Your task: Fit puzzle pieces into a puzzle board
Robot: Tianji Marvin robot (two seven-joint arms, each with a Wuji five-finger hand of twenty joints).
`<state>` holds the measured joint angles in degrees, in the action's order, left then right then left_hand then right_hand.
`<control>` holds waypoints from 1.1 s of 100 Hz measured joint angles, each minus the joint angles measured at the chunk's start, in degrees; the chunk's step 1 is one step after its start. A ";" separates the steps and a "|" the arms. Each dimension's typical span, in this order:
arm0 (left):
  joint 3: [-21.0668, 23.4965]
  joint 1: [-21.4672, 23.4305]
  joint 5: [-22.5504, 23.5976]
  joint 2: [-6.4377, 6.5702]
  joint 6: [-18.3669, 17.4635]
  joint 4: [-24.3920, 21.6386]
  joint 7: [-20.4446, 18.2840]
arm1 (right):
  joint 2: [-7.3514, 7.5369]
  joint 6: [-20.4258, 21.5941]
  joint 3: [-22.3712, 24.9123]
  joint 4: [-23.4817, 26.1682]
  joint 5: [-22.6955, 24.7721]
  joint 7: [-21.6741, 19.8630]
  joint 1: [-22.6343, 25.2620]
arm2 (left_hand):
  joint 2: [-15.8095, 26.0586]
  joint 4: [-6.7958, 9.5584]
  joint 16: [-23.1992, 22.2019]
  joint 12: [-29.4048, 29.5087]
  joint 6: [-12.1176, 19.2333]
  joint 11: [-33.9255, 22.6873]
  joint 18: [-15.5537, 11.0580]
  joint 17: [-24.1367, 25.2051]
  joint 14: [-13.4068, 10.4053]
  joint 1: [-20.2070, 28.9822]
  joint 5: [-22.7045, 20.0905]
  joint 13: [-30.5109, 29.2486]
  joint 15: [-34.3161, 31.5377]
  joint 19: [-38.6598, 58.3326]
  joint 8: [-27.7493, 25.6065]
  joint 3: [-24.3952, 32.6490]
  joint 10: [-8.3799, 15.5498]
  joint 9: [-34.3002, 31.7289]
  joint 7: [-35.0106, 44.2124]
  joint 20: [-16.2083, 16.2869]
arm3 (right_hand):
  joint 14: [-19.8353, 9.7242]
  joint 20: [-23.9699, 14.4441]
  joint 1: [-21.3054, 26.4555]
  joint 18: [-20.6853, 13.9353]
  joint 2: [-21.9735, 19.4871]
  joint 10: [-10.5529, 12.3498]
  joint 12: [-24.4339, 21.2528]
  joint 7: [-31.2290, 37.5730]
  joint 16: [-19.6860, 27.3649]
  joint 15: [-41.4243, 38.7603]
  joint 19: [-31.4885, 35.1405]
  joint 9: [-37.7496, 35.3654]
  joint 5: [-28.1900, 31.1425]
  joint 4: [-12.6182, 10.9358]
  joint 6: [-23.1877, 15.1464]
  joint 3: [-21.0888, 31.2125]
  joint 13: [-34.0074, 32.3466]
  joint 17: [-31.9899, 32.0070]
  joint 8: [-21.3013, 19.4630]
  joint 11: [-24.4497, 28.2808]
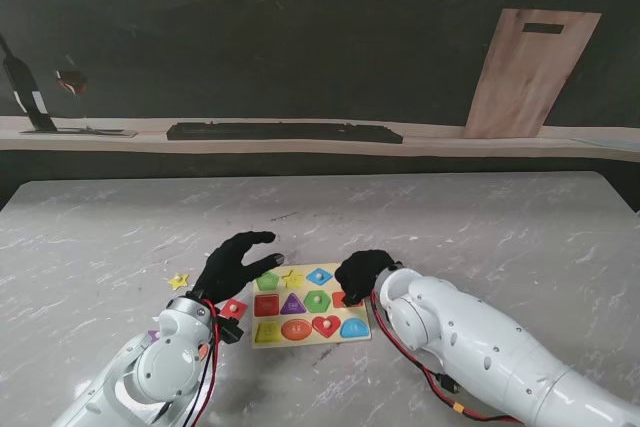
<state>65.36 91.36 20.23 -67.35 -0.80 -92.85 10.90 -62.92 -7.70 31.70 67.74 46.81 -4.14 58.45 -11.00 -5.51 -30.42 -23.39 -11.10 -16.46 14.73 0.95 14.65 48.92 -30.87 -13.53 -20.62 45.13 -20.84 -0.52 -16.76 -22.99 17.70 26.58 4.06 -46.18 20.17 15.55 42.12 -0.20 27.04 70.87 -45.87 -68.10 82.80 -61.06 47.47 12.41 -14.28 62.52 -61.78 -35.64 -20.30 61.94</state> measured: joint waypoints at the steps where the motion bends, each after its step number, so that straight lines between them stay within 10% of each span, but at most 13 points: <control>1: 0.00 0.00 0.00 0.00 0.00 0.00 -0.01 | 0.01 -0.09 0.00 0.04 0.07 0.01 0.03 | 0.00 0.00 0.00 0.00 0.00 0.00 0.00 0.00 0.00 0.00 0.00 0.00 0.00 0.00 0.00 0.00 0.00 0.00 0.00 0.00 | 0.01 0.00 0.00 0.03 -0.05 -0.01 0.00 0.00 0.00 -0.01 0.00 0.00 0.00 -0.07 -0.03 -0.25 0.00 0.00 0.00 0.01; 52: -0.04 -0.03 0.00 0.00 -0.01 0.05 0.06 | 0.95 -2.64 2.42 2.67 3.87 -1.45 2.80 | 0.00 0.00 0.00 0.00 0.00 0.00 0.00 0.00 0.00 0.00 0.00 0.00 0.00 -0.01 0.00 0.00 0.00 0.00 0.00 0.00 | 1.20 -0.45 -4.92 1.35 -6.71 -0.89 0.07 -0.96 0.18 -0.08 0.50 0.00 2.87 -0.84 -0.29 -6.98 0.02 0.65 -4.40 0.03; 73: -0.06 -0.04 -0.01 0.00 0.00 0.06 0.06 | 1.55 -2.69 5.56 4.06 5.94 -2.07 5.21 | 0.00 0.00 0.00 0.00 0.00 0.00 0.00 0.00 0.00 0.00 0.00 0.00 0.00 -0.03 0.00 0.00 0.00 -0.01 0.00 0.00 | 1.24 -0.62 -7.72 1.36 -10.45 -0.96 0.07 -6.82 0.20 -0.10 0.53 0.00 4.28 -4.66 1.63 -9.25 0.02 1.12 -9.71 0.05; 110: -0.25 -0.32 -0.23 0.00 0.16 0.43 -0.23 | 2.44 2.69 21.88 13.80 13.67 -4.31 16.47 | 0.00 0.00 0.00 0.00 0.00 0.00 0.00 0.00 0.00 0.00 0.00 0.00 0.00 -0.06 0.00 0.00 0.00 -0.01 0.00 0.00 | 1.93 -0.70 -8.31 1.44 -12.21 -1.60 0.08 -13.44 0.73 1.22 0.48 2.67 0.32 -5.14 3.28 -10.93 2.82 4.48 -11.90 -0.45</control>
<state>65.11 91.05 20.00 -67.35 -0.64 -92.42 10.67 -60.48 -5.01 53.58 81.54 60.49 -8.44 74.92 -11.00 -5.51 -30.42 -23.39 -11.10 -16.46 14.73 0.95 14.65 48.92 -30.87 -13.53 -20.62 45.07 -20.84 -0.52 -16.76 -23.00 17.70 26.58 5.99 -46.88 11.86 16.99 29.91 -1.80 27.12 57.44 -45.14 -66.89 83.28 -58.40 47.79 7.26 -11.00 51.59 -58.96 -31.16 -32.19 61.48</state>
